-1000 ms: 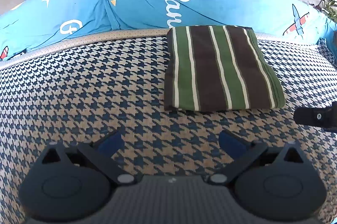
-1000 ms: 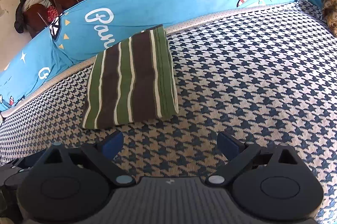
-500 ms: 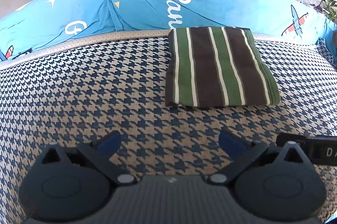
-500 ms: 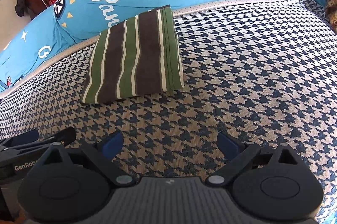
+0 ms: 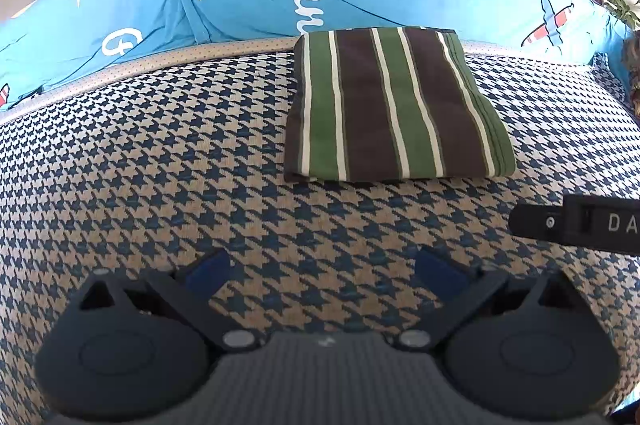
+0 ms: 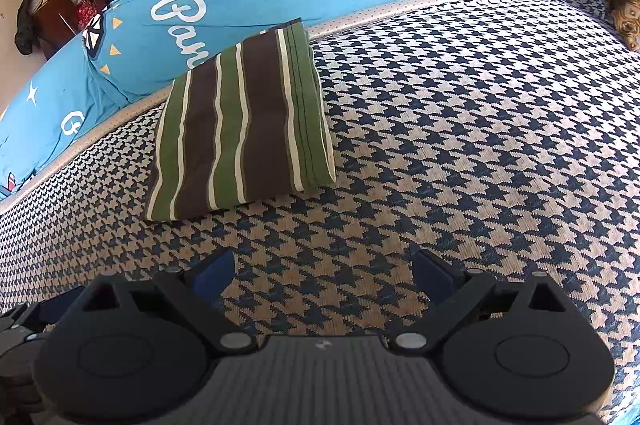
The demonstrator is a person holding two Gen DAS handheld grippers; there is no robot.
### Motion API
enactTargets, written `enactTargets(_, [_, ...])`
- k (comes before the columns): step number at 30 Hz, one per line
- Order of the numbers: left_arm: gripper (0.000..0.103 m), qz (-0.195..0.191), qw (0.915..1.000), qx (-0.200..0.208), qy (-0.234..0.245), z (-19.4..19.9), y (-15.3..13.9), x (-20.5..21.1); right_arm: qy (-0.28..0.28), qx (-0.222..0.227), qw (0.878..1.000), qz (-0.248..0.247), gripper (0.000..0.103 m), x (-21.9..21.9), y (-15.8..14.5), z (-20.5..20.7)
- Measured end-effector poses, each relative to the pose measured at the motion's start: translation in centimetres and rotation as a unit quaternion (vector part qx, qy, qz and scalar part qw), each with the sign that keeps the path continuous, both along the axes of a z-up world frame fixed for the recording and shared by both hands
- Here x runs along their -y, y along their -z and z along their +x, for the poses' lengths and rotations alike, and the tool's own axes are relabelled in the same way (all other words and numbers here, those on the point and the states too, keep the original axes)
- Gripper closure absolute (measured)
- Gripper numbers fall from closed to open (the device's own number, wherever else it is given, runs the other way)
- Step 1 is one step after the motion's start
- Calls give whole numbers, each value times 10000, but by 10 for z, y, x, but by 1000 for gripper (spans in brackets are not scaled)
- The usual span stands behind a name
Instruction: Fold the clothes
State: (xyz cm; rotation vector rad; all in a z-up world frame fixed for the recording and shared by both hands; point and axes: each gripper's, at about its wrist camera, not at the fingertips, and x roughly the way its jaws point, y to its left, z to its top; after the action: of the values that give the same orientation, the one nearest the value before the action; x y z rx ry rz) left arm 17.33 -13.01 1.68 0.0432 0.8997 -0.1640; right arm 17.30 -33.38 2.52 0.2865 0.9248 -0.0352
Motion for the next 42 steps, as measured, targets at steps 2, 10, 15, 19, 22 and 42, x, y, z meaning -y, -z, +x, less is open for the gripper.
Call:
enactTargets(2, [0, 22, 10000, -7, 5, 0, 1, 1, -41, -4, 10000, -4, 6, -1, 0, 0])
enactTargets(10, [0, 69, 10000, -39, -2, 0, 3, 1, -110, -31, 9999, -40, 6, -4, 2, -1])
enactTargets(15, [0, 146, 9999, -38, 14, -1, 4, 3, -127, -68, 9999, -41, 6, -4, 3, 0])
enactTargets(19, [0, 224, 9997, -29, 30, -1, 5, 5, -170, -73, 9998, -71, 6, -6, 3, 0])
enactTargets(22, [0, 283, 9996, -22, 43, -1, 5, 6, -194, -67, 9998, -81, 6, -8, 3, 0])
enactTargets(42, [0, 452, 9990, 39, 32, -3, 5, 9, -220, -74, 9997, -80, 6, -9, 1, 0])
